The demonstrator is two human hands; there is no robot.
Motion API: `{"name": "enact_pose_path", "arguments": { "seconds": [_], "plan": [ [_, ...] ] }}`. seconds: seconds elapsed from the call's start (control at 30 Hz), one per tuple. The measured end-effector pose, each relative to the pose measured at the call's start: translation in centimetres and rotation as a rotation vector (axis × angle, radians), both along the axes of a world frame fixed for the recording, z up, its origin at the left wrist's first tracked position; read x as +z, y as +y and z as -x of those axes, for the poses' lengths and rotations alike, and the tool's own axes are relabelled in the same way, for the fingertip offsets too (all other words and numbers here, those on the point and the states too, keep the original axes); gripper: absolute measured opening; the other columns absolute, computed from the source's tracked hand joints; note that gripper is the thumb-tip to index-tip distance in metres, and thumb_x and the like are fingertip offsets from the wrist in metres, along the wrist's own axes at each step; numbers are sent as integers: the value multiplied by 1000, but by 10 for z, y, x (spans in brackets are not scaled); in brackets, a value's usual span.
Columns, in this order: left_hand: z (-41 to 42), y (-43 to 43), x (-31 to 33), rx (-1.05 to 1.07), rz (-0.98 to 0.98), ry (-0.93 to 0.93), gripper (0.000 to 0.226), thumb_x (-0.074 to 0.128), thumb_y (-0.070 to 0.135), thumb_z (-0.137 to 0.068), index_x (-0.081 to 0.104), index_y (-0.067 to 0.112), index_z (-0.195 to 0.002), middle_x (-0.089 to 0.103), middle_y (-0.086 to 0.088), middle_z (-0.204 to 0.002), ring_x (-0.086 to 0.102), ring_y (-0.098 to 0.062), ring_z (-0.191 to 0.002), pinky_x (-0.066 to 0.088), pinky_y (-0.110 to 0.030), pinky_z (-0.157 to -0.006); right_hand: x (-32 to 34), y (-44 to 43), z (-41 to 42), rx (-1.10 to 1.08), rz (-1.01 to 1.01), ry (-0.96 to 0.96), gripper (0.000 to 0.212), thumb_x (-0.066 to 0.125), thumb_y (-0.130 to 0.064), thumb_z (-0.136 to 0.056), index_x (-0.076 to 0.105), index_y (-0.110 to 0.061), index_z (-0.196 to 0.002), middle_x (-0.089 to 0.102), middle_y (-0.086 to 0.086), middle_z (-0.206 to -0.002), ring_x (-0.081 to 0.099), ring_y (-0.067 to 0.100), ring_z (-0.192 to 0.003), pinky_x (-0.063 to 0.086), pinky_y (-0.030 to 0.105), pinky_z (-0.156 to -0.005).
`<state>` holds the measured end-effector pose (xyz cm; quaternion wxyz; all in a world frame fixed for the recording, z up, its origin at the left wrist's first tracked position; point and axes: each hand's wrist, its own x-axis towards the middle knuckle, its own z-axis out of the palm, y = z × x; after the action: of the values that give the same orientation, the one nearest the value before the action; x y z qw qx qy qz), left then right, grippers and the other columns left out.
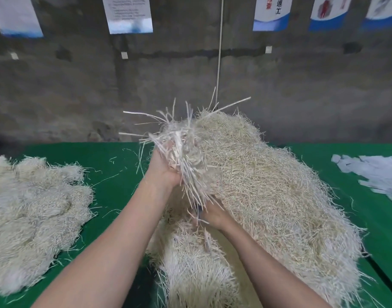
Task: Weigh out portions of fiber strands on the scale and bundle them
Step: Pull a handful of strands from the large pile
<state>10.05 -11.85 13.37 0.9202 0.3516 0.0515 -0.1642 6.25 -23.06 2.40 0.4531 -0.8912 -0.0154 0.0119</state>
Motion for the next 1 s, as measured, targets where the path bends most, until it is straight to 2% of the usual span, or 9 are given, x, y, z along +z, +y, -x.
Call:
{"name": "enact_pose_path", "arguments": {
  "seconds": [0.13, 0.27, 0.33, 0.5, 0.57, 0.67, 0.77, 0.87, 1.0],
  "plan": [
    [3, 8, -39, -496, -1298, -570, 66, 54, -1, -84, 31, 16, -144, 45, -10, -139, 60, -20, -106, 54, -34, -86, -1, -26, -1, -277, -347, -7, 21, 51, 7, -88, 56, -11, -79, 52, -1, -72, 53, 2, -50, 41, 9, -42],
    [6, -3, -84, -497, -2069, -862, 54, 54, 2, -76, 51, 16, -128, 58, 4, -94, 58, -11, -72, 49, -20, -54, 4, -33, -8, -246, -93, -132, 17, 59, -1, -86, 59, -15, -76, 55, 0, -78, 51, 13, -69, 41, 15, -60],
    [-5, 1, -90, -38, -1947, -856, 36, 53, 3, -77, 59, 19, -109, 63, 3, -86, 58, -13, -70, 48, -23, -54, -8, -37, -5, -240, 73, -116, 25, 55, -13, -92, 50, -19, -69, 52, -4, -74, 47, 8, -63, 37, 12, -54],
    [-17, 4, -51, 500, -754, -189, 28, 50, -8, -85, 51, 20, -86, 52, 2, -71, 41, -9, -52, 34, -17, -44, -59, -49, 11, -212, 330, 108, 28, 42, -18, -99, 49, -15, -72, 53, -2, -80, 50, 5, -62, 49, 18, -63],
    [-14, 1, -44, 427, -775, -236, 28, 49, -10, -85, 56, 7, -106, 54, -3, -74, 39, -10, -52, 32, -13, -37, -61, -49, 16, -135, 333, 197, 10, 49, -17, -96, 54, -15, -88, 51, -6, -86, 49, 7, -71, 48, 15, -66],
    [-4, 0, -48, 291, -968, -297, 53, 46, -10, -85, 40, 1, -136, 59, -25, -110, 46, -14, -50, 37, -13, -35, -32, -51, 15, -99, 208, 173, 53, 59, -6, -86, 42, -19, -134, 49, -4, -127, 55, 10, -98, 51, 18, -77],
    [9, 6, -51, 294, -1216, -435, 48, 49, -11, -82, 48, -6, -130, 50, -16, -134, 59, 13, -62, 45, -5, -49, 31, -52, 19, -371, 182, -345, 58, 58, -7, -84, 41, -25, -137, 41, -4, -142, 44, 15, -125, 38, 32, -104],
    [32, 13, -49, 335, -1463, -846, 21, 59, -6, -78, 63, 14, -82, 65, 4, -86, 47, 5, -44, 32, -9, -40, 80, -34, 38, -332, -84, -723, 63, 54, -48, -83, 32, -37, -141, 21, -9, -154, 21, 12, -140, 21, 41, -112],
    [74, 23, -44, 377, -1654, -1298, 13, 66, 1, -71, 62, 6, -82, 42, 16, -59, 37, 3, -45, 21, -7, -43, 90, 21, 65, 189, -209, -427, 81, 63, -66, -64, 21, -62, -134, 23, -28, -146, 27, 2, -134, 32, 40, -106]
  ]
}}
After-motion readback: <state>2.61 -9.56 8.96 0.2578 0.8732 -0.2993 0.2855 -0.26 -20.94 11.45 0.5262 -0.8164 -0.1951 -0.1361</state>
